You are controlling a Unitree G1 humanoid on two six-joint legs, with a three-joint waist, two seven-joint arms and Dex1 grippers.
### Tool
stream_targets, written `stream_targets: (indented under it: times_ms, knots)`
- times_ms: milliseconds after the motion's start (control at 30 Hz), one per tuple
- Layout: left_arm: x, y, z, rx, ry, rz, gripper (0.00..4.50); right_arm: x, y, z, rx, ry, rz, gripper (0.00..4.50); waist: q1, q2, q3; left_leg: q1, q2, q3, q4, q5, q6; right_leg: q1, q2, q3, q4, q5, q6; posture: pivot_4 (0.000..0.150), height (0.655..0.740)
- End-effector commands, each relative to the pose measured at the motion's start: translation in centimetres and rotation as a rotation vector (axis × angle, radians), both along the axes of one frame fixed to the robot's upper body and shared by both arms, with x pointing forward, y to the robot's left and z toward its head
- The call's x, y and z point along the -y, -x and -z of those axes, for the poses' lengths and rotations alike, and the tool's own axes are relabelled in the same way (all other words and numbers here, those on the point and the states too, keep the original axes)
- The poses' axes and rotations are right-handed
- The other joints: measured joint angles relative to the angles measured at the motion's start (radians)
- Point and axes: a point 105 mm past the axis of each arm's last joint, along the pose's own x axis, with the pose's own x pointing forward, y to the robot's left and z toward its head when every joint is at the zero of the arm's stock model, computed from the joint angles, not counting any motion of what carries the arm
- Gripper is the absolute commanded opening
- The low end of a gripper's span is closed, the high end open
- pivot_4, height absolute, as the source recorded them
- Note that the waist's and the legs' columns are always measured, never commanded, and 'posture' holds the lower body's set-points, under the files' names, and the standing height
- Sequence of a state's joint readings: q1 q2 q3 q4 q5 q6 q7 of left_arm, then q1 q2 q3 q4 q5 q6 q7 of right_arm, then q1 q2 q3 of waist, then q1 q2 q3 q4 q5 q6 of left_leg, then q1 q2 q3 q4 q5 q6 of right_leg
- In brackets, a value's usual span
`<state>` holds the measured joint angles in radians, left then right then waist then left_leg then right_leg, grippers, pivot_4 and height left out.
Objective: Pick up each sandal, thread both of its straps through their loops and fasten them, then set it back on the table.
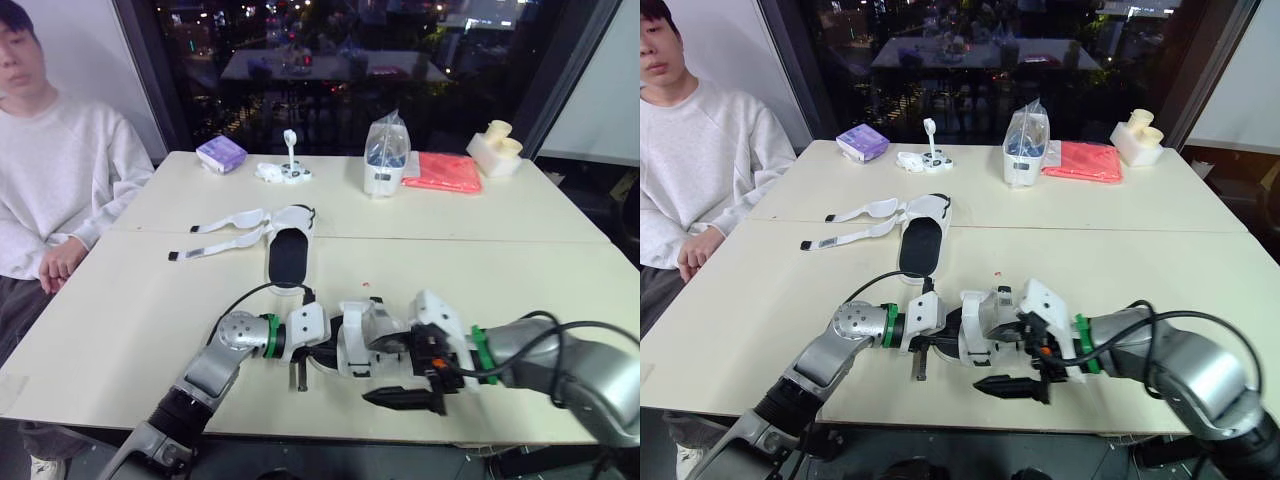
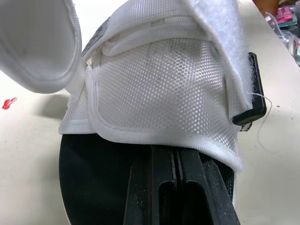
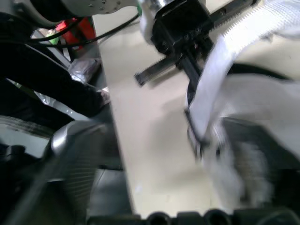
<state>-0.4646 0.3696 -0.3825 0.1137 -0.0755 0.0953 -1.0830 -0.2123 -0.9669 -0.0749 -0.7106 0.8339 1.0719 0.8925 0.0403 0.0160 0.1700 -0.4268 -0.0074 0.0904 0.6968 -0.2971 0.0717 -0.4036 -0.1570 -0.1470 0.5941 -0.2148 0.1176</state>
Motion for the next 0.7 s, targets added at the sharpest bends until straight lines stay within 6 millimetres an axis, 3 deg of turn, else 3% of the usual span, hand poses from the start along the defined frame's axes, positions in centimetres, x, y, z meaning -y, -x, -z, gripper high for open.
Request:
stream_targets:
  times_ms: [33,133,333,700]
  knots:
    - [-0.5,1.1,3.3,-0.096,-0.089,0.007,0.00,0.6,2.3,-0.4,-0.060,-0.011,-0.013,4.47,0.001,0.000,0.000,0.000,0.000,0.000,0.000,0.000,0.000,0.000,0.000,0.000,0.000,0.000,0.000,0.150,0.7400]
    - [-0.4,1.0,3.3,-0.096,-0.087,0.011,0.00,0.5,3.1,1.2,-0.138,-0.057,0.040,4.47,0.000,0.000,0.000,0.000,0.000,-0.001,0.000,0.000,0.000,0.000,0.000,0.000,0.000,0.000,0.000,0.150,0.7400]
    - [-0.2,1.0,3.2,-0.096,-0.087,0.020,0.00,0.0,1.6,4.2,-0.091,-0.065,0.171,4.47,0.000,0.000,-0.001,0.000,0.000,-0.001,0.000,0.000,0.000,0.000,0.000,0.000,0.000,0.000,0.000,0.150,0.7400]
    - [-0.1,0.9,3.0,-0.097,-0.085,0.021,0.00,-1.7,0.0,3.9,-0.033,-0.137,0.210,4.47,0.000,0.000,-0.001,0.000,0.000,-0.001,0.000,0.000,0.000,0.000,0.002,-0.001,0.000,0.000,0.000,0.150,0.7400]
